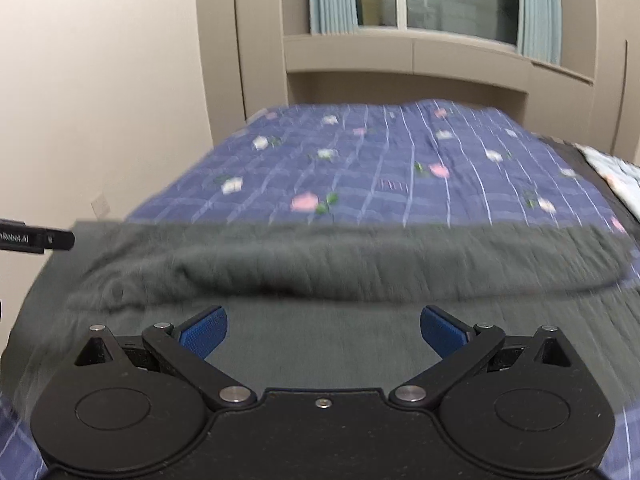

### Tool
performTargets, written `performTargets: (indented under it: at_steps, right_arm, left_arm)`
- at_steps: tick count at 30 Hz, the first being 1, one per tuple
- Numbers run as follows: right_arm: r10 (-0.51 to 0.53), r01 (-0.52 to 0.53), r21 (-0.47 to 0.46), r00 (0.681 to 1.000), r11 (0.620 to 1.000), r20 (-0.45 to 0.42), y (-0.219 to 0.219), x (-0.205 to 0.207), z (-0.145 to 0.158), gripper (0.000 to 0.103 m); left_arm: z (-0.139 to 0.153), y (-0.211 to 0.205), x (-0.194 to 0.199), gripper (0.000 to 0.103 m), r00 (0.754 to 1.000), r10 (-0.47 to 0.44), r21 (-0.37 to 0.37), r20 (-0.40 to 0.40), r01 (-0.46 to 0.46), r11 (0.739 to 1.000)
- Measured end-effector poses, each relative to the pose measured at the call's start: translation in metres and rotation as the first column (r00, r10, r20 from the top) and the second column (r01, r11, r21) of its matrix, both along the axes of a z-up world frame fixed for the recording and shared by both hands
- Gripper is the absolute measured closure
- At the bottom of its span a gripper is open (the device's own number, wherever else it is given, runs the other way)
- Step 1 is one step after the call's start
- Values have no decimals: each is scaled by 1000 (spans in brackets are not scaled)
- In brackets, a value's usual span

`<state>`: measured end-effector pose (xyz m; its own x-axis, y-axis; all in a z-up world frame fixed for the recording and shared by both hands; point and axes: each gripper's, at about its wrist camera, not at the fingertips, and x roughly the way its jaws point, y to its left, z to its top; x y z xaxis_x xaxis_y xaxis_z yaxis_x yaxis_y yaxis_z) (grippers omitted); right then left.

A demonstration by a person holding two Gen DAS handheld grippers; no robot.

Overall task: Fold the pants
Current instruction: 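Move both open tools down toward the waistband end of the grey pants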

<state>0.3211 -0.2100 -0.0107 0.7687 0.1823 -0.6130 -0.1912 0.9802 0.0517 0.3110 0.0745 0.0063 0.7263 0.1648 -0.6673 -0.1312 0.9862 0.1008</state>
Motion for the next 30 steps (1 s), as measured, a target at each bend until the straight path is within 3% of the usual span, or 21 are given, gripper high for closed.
performTargets:
  at_steps: [2,10,14,16,23,30]
  right_arm:
    - [13,-13,10,1000,1000,25,-4,18,1,0]
    - [152,-153,-26,988,988,-19,-9,105,-11,0]
    - [261,-261,11,965,965,12,-11,149,-17,0]
    - [306,-306,-18,952,952,4,-7,167,-20,0]
    - [435,-453,-90,885,887,-168,19,232,-42,0]
    - [451,-500,-138,848,855,-278,33,259,-68,1]
  left_arm:
    - [0,7,13,0,1000,6,13,5,-6,1000]
    - [-10,29,55,0,1000,17,53,0,-17,998]
    - [-17,37,75,0,1000,17,77,-7,-16,997]
    - [-21,41,85,0,1000,11,84,-9,-10,996]
    - [-37,42,118,0,996,-84,110,-19,85,990]
    - [-49,46,145,0,986,-159,124,-54,165,979]
